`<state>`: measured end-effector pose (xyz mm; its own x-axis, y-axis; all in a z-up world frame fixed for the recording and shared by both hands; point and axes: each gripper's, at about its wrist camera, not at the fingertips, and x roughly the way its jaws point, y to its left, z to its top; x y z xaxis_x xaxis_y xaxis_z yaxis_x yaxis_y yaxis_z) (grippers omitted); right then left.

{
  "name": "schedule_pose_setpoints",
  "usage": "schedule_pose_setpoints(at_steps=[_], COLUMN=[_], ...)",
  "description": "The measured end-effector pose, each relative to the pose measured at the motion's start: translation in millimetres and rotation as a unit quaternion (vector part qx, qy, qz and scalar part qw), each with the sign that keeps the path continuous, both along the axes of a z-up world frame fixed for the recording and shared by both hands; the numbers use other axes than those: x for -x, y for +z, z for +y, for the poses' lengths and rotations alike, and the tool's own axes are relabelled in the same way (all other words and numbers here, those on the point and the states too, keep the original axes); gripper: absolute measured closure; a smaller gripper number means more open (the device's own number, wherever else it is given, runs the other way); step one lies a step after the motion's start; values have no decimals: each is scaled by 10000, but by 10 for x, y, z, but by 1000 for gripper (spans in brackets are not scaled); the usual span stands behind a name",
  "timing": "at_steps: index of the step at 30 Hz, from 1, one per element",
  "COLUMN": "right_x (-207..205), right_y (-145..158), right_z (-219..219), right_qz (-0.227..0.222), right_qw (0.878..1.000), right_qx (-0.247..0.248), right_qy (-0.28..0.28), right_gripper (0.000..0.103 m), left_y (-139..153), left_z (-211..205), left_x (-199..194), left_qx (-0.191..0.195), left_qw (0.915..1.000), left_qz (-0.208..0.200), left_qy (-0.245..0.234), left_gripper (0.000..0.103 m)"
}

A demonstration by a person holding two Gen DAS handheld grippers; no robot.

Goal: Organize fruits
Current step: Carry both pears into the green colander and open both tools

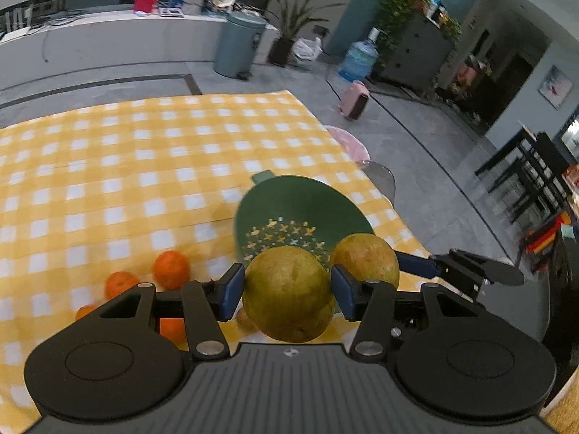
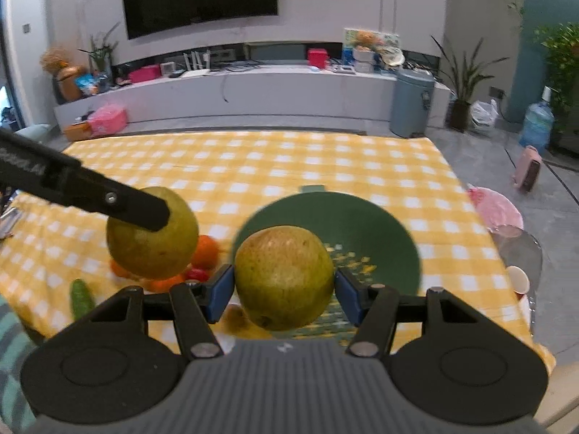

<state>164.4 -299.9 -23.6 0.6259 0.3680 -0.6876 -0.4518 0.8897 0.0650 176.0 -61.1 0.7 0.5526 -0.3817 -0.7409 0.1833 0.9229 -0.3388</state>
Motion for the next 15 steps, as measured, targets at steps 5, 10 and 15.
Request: schedule_pose_setpoints(at_steps=[5, 10, 15], right_x=[-324, -562, -703], right_y=[-170, -414, -491], right_z=[-44, -45, -123], right_qz=[441, 882, 921], right_qw=[9990, 9960, 9955], right_qx=[2, 77, 234], right_qy=[111, 135, -27], right_gripper=[44, 45, 45], left_y=[-214, -424, -571], left_z=[-204, -255, -196], left_x=[-329, -511, -551], left_qx=[58, 160, 228], left_qw=[9993, 9974, 9963], left_qz=[306, 632, 795], left_qy=[-229, -297, -242], left_gripper=[85, 98, 98])
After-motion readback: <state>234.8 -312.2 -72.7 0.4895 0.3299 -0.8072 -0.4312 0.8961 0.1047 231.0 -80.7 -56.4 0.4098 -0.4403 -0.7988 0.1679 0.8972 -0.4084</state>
